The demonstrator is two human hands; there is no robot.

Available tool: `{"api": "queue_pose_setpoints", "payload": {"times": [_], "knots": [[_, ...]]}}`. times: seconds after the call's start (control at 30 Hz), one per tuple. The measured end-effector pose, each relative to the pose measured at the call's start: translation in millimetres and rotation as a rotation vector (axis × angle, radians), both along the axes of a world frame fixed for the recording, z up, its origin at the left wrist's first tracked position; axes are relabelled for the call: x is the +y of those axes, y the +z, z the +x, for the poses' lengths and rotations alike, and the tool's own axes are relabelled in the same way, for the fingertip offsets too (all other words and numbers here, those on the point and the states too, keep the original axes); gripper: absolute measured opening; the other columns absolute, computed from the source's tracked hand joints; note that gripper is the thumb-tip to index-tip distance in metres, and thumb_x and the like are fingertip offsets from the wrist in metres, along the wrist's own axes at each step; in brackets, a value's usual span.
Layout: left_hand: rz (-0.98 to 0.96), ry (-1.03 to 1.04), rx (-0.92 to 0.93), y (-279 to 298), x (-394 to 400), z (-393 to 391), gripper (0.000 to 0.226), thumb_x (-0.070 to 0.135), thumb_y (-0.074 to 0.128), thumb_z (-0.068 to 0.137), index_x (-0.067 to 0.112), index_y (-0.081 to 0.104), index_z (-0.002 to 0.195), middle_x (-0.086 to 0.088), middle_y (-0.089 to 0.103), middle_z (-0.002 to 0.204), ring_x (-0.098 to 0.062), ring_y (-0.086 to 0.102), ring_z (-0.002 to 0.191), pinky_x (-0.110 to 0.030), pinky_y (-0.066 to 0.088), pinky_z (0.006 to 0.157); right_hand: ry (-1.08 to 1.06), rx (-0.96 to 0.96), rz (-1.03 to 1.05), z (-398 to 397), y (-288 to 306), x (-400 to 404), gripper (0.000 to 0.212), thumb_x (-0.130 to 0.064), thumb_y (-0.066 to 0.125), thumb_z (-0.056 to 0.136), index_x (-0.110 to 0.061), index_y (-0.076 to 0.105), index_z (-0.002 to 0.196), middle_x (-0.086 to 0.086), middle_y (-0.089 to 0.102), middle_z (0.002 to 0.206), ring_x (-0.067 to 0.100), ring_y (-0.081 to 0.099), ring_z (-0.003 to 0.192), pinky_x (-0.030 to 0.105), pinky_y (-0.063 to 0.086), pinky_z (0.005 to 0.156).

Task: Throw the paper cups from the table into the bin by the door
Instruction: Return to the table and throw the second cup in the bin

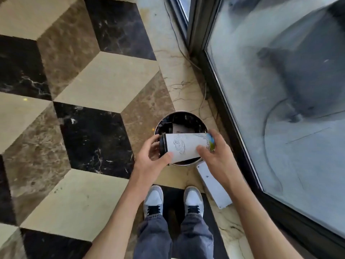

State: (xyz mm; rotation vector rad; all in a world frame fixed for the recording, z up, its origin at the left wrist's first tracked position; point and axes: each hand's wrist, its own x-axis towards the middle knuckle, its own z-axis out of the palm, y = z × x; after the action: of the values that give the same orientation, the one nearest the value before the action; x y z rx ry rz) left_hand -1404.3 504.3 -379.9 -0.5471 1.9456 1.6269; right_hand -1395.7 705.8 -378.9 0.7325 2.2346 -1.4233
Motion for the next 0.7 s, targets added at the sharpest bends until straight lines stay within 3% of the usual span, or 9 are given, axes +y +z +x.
{"api": "queue_pose_setpoints", "payload": {"times": [0.13,0.23,0.4,0.47,0.57,0.63,0.7], "knots": [[-0.027,0.022,-0.061,-57.6,-3.2,8.0,0.066,0.033,0.076,0.079,0.030,0.054,0.141,0.007,0.069,0.127,0.002,0.068,0.110,-0.020,0.057,0.086,-0.005,-0.071,-0.014,4.1,-61.3,-7.0,0.068,-0.030,0.061,0.089,-0.024,0.032,0.150,0.000,0.058,0.128,0.013,0.061,0.103,0.032,0.051,0.090],[-0.040,0.045,-0.104,-89.6,-1.8,7.7,0.061,0.039,0.074,0.078,0.041,0.054,0.135,0.012,0.069,0.127,0.005,0.067,0.108,-0.019,0.057,0.082,-0.024,-0.108,-0.021,3.3,-97.6,-9.4,0.067,-0.033,0.061,0.090,-0.029,0.031,0.150,-0.007,0.056,0.122,0.000,0.059,0.093,0.013,0.045,0.069],[-0.062,0.017,-0.105,-116.6,5.7,-3.0,0.064,0.046,0.072,0.079,0.043,0.050,0.140,0.017,0.062,0.132,0.012,0.063,0.107,-0.014,0.052,0.081,-0.078,-0.156,-0.042,-0.9,-126.7,-6.9,0.067,-0.035,0.061,0.090,-0.032,0.030,0.150,-0.009,0.053,0.126,-0.001,0.057,0.093,0.011,0.044,0.064],[-0.093,-0.018,-0.094,-119.3,8.0,-5.9,0.067,0.048,0.070,0.083,0.041,0.046,0.145,0.017,0.055,0.138,0.008,0.057,0.117,-0.013,0.045,0.085,-0.055,-0.161,-0.040,-1.9,-125.9,-4.9,0.069,-0.035,0.061,0.090,-0.030,0.028,0.151,-0.011,0.048,0.135,-0.002,0.054,0.106,0.011,0.046,0.077],[-0.120,-0.032,-0.089,-112.2,9.2,-5.2,0.063,0.044,0.069,0.092,0.038,0.044,0.149,0.012,0.048,0.146,-0.006,0.048,0.133,-0.024,0.042,0.099,-0.042,-0.128,-0.007,-3.6,-114.2,1.2,0.073,-0.034,0.063,0.090,-0.025,0.028,0.153,-0.001,0.044,0.150,0.016,0.044,0.134,0.040,0.042,0.107],[-0.120,-0.028,-0.075,-99.5,8.6,-6.4,0.060,0.039,0.068,0.094,0.037,0.043,0.149,0.010,0.046,0.150,-0.008,0.045,0.137,-0.030,0.040,0.109,-0.042,-0.116,-0.002,-6.5,-99.8,4.4,0.072,-0.033,0.063,0.090,-0.024,0.029,0.152,-0.001,0.043,0.152,0.017,0.041,0.138,0.043,0.040,0.109],[-0.113,-0.034,-0.060,-82.6,7.5,-11.1,0.061,0.038,0.068,0.094,0.037,0.043,0.150,0.009,0.045,0.154,-0.008,0.044,0.139,-0.029,0.038,0.110,-0.046,-0.097,-0.015,-11.9,-81.4,6.2,0.071,-0.033,0.063,0.090,-0.026,0.029,0.152,-0.010,0.045,0.144,0.010,0.044,0.130,0.029,0.049,0.097]]}}
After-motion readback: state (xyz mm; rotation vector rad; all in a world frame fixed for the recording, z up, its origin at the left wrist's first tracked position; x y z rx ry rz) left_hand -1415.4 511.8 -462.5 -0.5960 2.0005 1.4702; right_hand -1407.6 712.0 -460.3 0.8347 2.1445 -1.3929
